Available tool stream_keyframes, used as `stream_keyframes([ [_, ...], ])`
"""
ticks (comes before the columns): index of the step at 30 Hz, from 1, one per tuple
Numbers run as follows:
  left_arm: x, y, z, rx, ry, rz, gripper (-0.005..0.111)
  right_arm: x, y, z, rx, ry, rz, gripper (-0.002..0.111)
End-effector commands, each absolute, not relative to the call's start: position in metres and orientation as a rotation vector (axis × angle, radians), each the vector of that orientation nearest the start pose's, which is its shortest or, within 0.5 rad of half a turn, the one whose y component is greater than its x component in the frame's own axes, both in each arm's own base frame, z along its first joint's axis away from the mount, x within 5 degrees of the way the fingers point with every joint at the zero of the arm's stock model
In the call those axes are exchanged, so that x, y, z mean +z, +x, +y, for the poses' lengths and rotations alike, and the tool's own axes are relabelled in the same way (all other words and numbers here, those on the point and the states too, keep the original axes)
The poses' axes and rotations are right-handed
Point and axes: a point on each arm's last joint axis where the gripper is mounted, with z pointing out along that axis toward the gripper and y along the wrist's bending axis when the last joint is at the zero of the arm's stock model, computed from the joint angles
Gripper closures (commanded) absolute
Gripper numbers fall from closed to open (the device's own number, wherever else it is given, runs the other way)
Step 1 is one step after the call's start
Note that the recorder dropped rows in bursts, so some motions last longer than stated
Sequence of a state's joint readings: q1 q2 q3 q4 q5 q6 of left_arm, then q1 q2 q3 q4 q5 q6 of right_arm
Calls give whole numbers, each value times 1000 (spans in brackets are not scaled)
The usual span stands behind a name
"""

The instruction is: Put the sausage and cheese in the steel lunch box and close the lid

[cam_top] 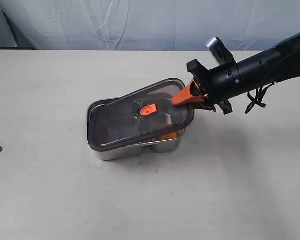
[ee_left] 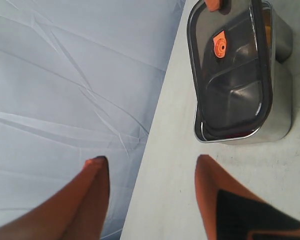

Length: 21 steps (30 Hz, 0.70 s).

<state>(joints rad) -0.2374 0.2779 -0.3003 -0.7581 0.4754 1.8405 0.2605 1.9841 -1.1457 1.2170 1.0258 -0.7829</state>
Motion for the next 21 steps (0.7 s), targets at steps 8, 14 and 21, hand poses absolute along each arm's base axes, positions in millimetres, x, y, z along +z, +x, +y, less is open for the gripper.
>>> stream_keyframes([
  [8, 265, 60, -44, 339, 1309, 1253, 56, 152, 334, 158, 1254, -428, 2722, 50],
  [14, 265, 60, -44, 339, 1309, 1253, 56, 151, 333, 157, 1247, -445, 2729, 54],
  [21, 265, 60, -44, 339, 1309, 1253, 56, 149, 330, 155, 1198, -517, 2756, 82],
])
